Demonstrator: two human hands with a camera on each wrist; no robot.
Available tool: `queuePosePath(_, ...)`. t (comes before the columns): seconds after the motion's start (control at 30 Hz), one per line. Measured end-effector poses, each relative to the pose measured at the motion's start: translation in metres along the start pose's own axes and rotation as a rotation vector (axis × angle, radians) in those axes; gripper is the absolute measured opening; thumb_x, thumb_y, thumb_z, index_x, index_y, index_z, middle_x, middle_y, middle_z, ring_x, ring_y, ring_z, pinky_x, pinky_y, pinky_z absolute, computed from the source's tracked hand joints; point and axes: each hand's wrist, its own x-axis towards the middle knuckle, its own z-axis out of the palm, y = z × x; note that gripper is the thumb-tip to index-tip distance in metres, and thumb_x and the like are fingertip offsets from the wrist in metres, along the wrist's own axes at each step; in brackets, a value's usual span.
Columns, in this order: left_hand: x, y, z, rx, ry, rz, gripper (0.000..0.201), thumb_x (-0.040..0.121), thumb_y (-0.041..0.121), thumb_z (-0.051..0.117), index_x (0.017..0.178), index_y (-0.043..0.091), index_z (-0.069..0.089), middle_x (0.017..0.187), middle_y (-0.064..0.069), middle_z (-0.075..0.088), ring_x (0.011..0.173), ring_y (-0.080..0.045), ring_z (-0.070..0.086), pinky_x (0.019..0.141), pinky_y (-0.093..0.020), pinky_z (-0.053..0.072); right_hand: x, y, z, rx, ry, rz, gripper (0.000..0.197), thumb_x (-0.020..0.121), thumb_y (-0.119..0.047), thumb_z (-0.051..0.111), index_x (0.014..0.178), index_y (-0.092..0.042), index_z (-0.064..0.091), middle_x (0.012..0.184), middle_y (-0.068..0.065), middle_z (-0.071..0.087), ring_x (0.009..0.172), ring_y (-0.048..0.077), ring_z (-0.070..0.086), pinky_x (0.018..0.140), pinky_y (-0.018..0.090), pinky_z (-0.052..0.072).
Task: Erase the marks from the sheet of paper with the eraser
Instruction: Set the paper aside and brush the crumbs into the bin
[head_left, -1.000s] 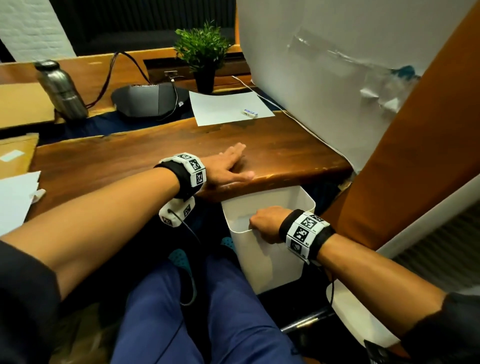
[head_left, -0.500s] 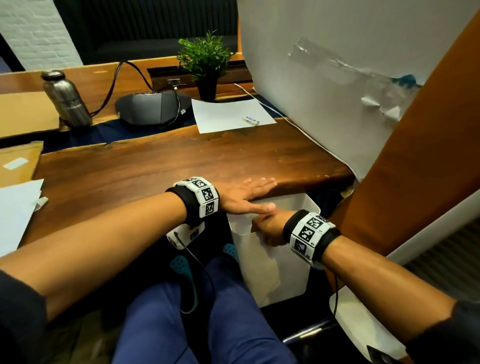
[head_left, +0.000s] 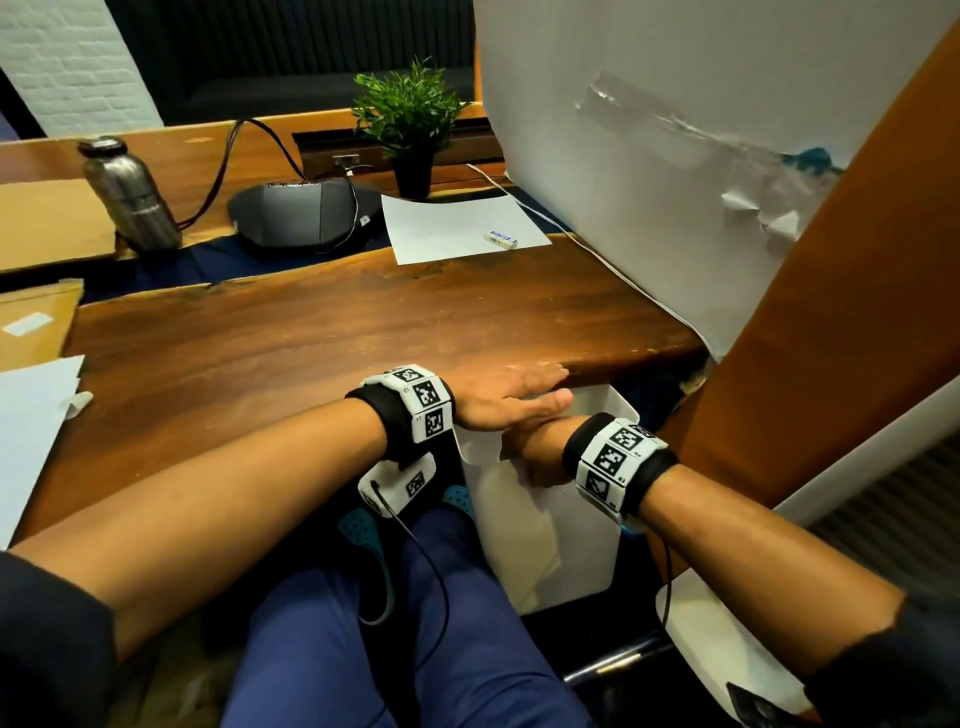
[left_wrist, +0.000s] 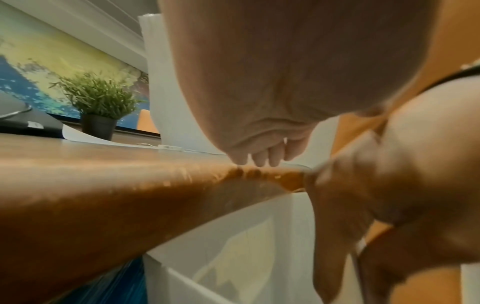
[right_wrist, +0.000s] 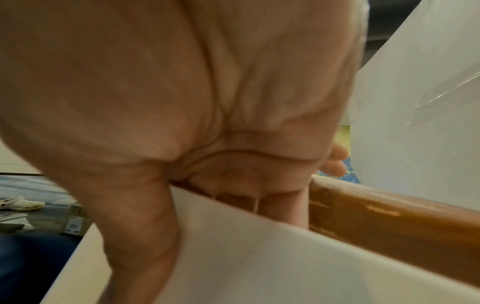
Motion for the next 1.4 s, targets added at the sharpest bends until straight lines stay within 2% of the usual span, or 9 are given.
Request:
queuePosePath(0.23,0.013,-0.028,-0.027,0.082,0.161,-0.402,0.092,0.09,0.073,0.011,0.156,0.009,0.007,0.164,-0.01,-0.001,0.151,-0.028,-0.001,0.121,-0.049,0.003,0.002,0.002,-0.003,0.058,0.028,-0.068,0.022,0.087,-0.005,0.06,0.105,-0.001,0.071,0.106,0.018,0.071,0.099,0.035,0.065,0.081,0.036,0.052)
queuePosePath(0.4,0.011,-0.023,0.0,0.179,-0.007,-0.138,0.11,0.071,0.089,-0.004,0.156,0.021,0.001,0.163,0.0,-0.011,0.149,-0.017,-0.012,0.119,-0.043,-0.01,0.008,0.003,-0.001,0.055,-0.001,-0.017,0.033,0.094,-0.012,0.059,0.127,-0.005,0.061,0.118,0.013,0.062,0.111,0.028,0.058,0.096,0.034,0.043)
queuePosePath(0.57,-0.008,0.002,-0.004,-0.105,-0.105,0.006,0.061,0.101,0.054,0.018,0.155,0.026,0.023,0.161,0.002,0.021,0.148,-0.014,0.015,0.115,-0.026,0.004,0.006,0.005,-0.003,0.047,-0.029,0.024,0.052,0.098,-0.018,0.057,0.147,-0.006,0.042,0.151,0.019,0.039,0.14,0.035,0.037,0.112,0.04,0.029)
queuePosePath(0.7,0.0,-0.003,-0.018,-0.205,0.358,0.074,0.034,0.094,0.02,0.064,0.126,0.009,0.064,0.118,-0.007,0.07,0.102,-0.013,0.068,0.094,-0.028,0.052,0.013,0.006,-0.001,0.05,-0.013,-0.032,0.026,0.088,-0.012,0.067,0.114,-0.007,0.068,0.113,0.011,0.069,0.106,0.03,0.064,0.086,0.034,0.052)
queuePosePath(0.8,0.008,0.001,-0.024,-0.277,0.514,-0.023,0.011,0.078,0.006,0.08,0.087,0.002,0.074,0.073,-0.006,0.074,0.062,-0.012,0.072,0.063,-0.03,0.06,0.012,0.007,-0.001,0.068,0.019,-0.042,0.018,0.087,-0.01,0.063,0.102,-0.004,0.07,0.1,0.013,0.071,0.093,0.031,0.067,0.078,0.034,0.055)
queuePosePath(0.9,0.014,0.005,-0.016,-0.279,0.474,0.009,0.011,0.077,0.009,0.081,0.076,0.002,0.072,0.064,-0.003,0.071,0.054,-0.014,0.07,0.056,-0.033,0.06,0.012,0.006,-0.002,0.057,0.009,-0.025,0.022,0.089,-0.013,0.062,0.11,-0.006,0.066,0.106,0.012,0.067,0.098,0.031,0.064,0.082,0.036,0.054)
queuePosePath(1.13,0.017,-0.006,-0.029,-0.168,0.513,0.124,0.027,0.084,0.008,0.073,0.11,0.014,0.072,0.103,0.004,0.072,0.089,-0.002,0.067,0.077,-0.027,0.06,0.014,0.01,0.002,0.099,0.014,-0.06,0.024,0.083,-0.004,0.069,0.106,-0.009,0.069,0.104,0.011,0.07,0.097,0.028,0.066,0.07,0.03,0.046)
queuePosePath(1.23,0.03,-0.028,-0.051,-0.003,0.507,-0.162,0.052,0.088,0.04,0.069,0.133,0.017,0.057,0.136,-0.004,0.058,0.122,-0.019,0.056,0.101,-0.042,0.048,0.017,0.012,0.004,0.098,0.022,-0.077,0.025,0.08,-0.003,0.073,0.104,-0.006,0.069,0.101,0.012,0.072,0.094,0.028,0.066,0.066,0.027,0.039)
queuePosePath(1.4,0.044,-0.056,-0.053,0.237,0.03,-0.559,0.104,0.085,0.08,0.029,0.156,0.011,-0.002,0.164,-0.008,-0.009,0.15,-0.031,-0.003,0.121,-0.049,0.004,0.017,0.01,0.002,0.107,0.03,-0.084,0.029,0.081,-0.001,0.07,0.11,-0.003,0.068,0.106,0.014,0.071,0.099,0.03,0.066,0.069,0.029,0.042)
